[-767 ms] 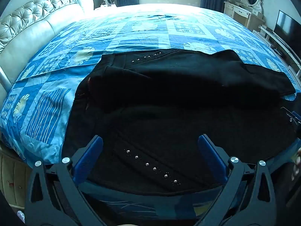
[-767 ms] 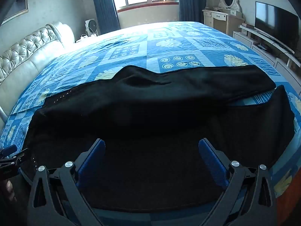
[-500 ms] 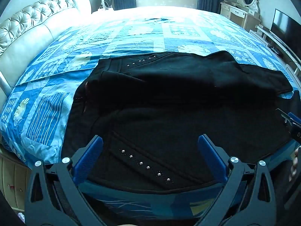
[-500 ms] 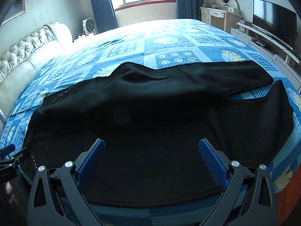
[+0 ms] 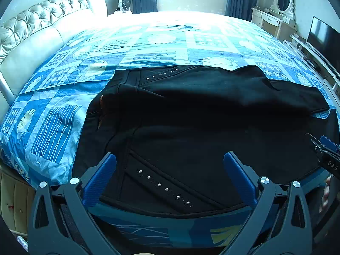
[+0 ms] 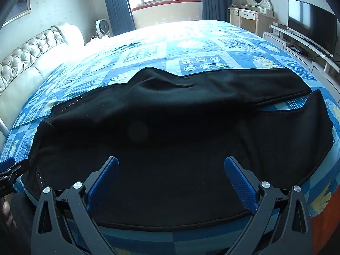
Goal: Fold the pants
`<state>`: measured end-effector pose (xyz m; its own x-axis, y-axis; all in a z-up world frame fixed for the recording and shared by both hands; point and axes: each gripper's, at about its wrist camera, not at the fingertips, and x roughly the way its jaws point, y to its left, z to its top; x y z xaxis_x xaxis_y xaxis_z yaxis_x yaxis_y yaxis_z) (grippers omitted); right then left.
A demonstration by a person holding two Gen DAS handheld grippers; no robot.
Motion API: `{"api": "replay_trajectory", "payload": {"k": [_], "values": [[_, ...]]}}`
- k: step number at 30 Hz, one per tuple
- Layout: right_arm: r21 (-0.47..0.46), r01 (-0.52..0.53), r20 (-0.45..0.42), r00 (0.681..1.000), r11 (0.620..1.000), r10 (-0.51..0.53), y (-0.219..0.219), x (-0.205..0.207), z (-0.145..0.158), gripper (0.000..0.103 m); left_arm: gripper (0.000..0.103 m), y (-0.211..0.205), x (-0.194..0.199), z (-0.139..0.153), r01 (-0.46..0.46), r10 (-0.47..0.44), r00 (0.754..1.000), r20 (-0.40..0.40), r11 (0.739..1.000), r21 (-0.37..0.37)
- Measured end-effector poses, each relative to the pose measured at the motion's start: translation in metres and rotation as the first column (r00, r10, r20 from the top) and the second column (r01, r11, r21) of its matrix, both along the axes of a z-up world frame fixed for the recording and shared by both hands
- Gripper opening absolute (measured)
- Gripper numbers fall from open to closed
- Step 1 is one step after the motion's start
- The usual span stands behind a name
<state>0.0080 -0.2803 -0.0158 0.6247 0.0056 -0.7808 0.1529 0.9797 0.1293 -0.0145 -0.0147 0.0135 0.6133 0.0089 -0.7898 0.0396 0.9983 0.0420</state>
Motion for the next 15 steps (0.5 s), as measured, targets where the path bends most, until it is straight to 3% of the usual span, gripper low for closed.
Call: {"api": "replay_trajectory", "payload": {"k": [15], "values": [[-0.004, -0.011, -0.009, 1.000, 1.000, 0.011, 0.0044, 0.0002, -0.0021, 0.099, 0.101, -0.0040, -0.0046, 0.0047, 0.012, -0.012, 1.000, 0.013, 1.000, 0.010]]}}
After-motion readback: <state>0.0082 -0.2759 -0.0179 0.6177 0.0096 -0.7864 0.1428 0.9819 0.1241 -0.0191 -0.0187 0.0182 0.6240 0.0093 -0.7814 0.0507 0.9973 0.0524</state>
